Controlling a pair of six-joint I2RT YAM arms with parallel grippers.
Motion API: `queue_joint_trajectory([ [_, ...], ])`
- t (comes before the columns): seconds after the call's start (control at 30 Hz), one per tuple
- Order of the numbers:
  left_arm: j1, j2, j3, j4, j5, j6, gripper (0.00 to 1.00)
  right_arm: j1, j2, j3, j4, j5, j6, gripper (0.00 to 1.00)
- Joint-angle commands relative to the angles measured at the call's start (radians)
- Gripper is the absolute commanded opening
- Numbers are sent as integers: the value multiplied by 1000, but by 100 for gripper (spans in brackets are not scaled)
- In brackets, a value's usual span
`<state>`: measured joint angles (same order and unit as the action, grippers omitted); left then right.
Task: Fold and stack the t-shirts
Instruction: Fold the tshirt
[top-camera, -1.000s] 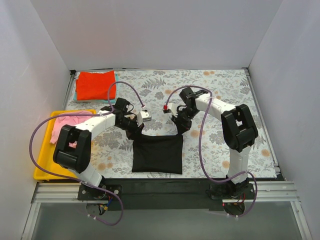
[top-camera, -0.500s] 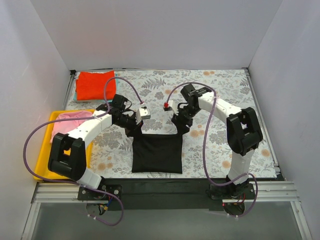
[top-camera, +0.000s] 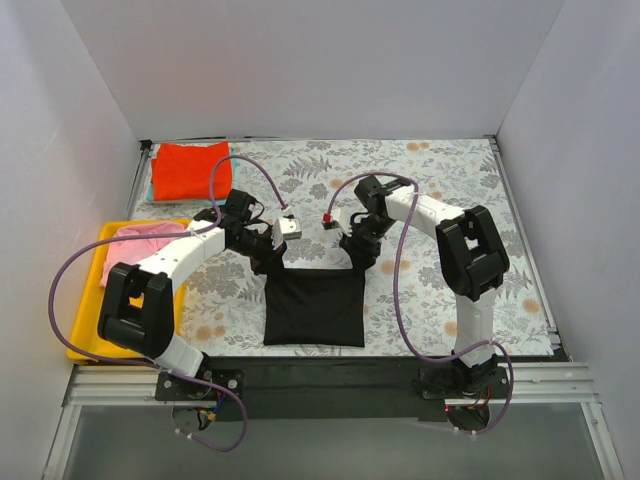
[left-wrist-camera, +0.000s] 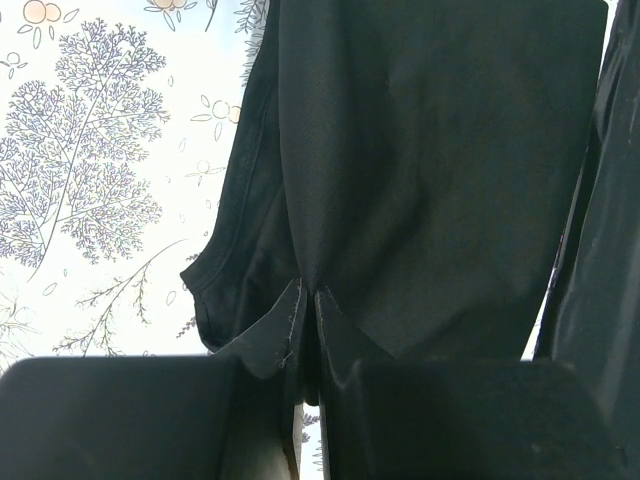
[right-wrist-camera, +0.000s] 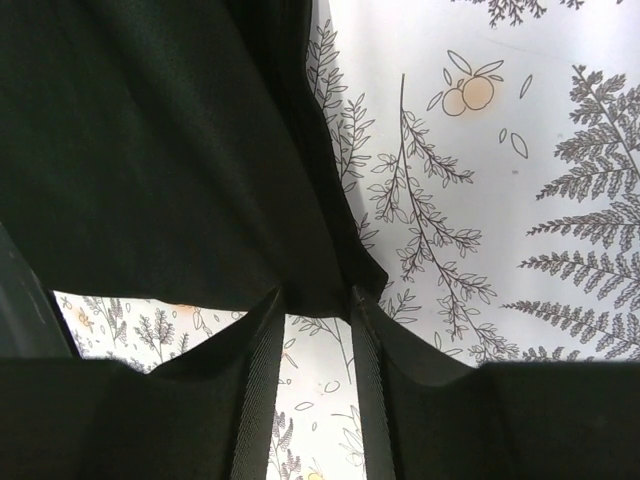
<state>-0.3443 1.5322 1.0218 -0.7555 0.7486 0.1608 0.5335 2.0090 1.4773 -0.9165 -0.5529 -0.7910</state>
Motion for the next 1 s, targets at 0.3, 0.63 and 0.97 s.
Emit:
queue_joint_trajectory([
  [0.3, -4, -32, 4, 12, 8, 5, 0, 16, -105, -9, -28, -31, -11, 1],
  [0.63, -4, -86, 50, -16, -20, -1, 0, 16, -208, -26, -64, 28, -36, 1],
  [0.97, 45, 195, 66, 188, -138, -33, 0, -27, 57, 132, -13, 91, -40, 1],
])
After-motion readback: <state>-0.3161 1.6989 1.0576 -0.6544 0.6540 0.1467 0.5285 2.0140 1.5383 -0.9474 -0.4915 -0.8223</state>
